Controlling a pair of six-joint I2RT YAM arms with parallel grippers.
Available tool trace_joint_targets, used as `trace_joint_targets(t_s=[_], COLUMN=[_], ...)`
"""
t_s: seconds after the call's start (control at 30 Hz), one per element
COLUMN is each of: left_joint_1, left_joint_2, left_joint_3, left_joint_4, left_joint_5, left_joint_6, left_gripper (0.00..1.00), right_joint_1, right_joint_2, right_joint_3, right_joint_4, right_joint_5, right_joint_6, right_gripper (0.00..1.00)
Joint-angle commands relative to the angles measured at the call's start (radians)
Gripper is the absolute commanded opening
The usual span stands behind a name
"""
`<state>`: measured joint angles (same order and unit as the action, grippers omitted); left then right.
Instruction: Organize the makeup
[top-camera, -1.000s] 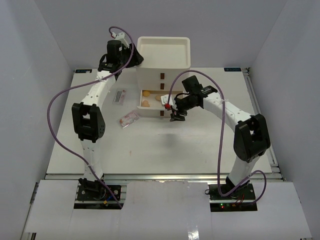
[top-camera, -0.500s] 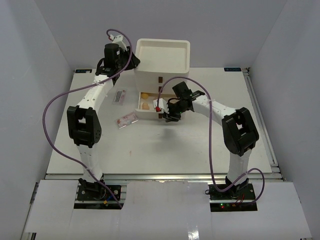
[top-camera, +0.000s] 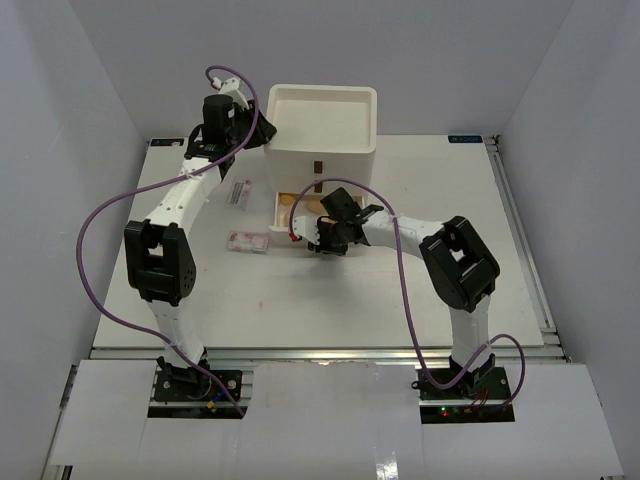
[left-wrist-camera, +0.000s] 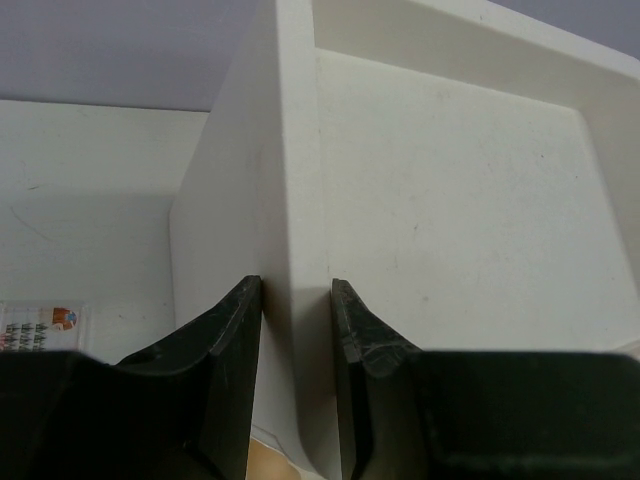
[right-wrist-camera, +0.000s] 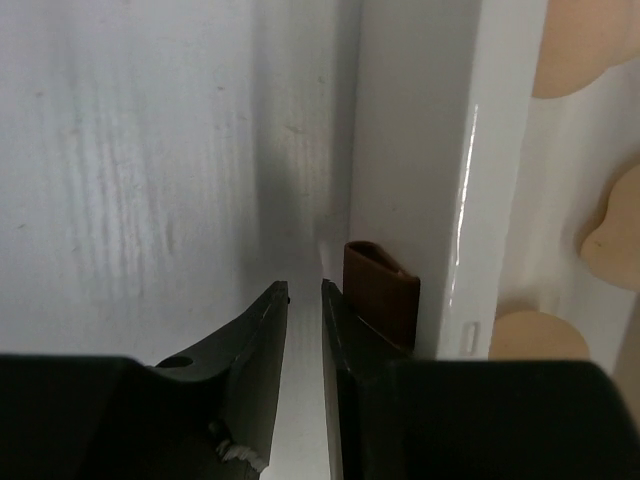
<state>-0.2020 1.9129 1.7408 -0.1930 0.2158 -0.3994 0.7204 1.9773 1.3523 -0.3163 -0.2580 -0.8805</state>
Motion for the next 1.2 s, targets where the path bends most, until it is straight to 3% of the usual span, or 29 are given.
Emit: trace_joint_targets(t_s=[0.0, 0.13, 0.3, 0.6, 0.73, 0.77, 0.87, 0.93, 1.07, 1.17], left_joint_1=[-0.027, -0.028, -0.032, -0.038, -0.039, -0.039, -0.035, -0.032, -0.026, -0.018], left_joint_2=[-0.04, -0.033, -0.028, -0.036, -0.04, -0.039, -0.038, -0.038, -0.042, -0.063], left_joint_3=[-0.047, -0.047, -0.045, -0.061, -0.054, -0.043, -0.009, 0.019, 0.09, 0.121], left_joint_4=[-0.138, -0.138, -0.138, -0.137, -0.137, -0.137, -0.138, -0.137, -0.142, -0.141], left_joint_5=[0.147, 0.158, 0.17, 0.166, 0.148, 0.141, 0.122, 0.112, 0.076, 0.054], left_joint_6=[-0.045, -0.047, -0.054, -0.072, -0.085, -0.089, -0.114, -0.127, -0.141, -0.145], left_gripper=[0.28, 0.28, 0.27, 0.28, 0.3, 0.31, 0.4, 0.49, 0.68, 0.76], right_joint_1=[-0.013, -0.013, -0.013, -0.023, -0.031, -0.035, -0.053, -0.053, -0.044, -0.033], right_joint_2=[0.046, 0.067, 0.092, 0.173, 0.079, 0.055, -0.011, -0.022, -0.029, -0.012], right_joint_3=[-0.017, -0.037, -0.025, 0.075, 0.059, 0.062, 0.161, 0.219, 0.255, 0.274], right_joint_4=[0.384, 0.62, 0.656, 0.649, 0.484, 0.413, -0.095, -0.269, -0.324, -0.32], right_joint_5=[0.335, 0.473, 0.442, 0.478, 0.295, 0.132, -0.228, -0.37, -0.483, -0.466], right_joint_6=[0.111, 0.12, 0.057, 0.044, 0.063, 0.047, -0.127, -0.215, -0.189, -0.142], right_gripper=[0.27, 0.37, 0.52, 0.6, 0.62, 0.62, 0.66, 0.7, 0.79, 0.8])
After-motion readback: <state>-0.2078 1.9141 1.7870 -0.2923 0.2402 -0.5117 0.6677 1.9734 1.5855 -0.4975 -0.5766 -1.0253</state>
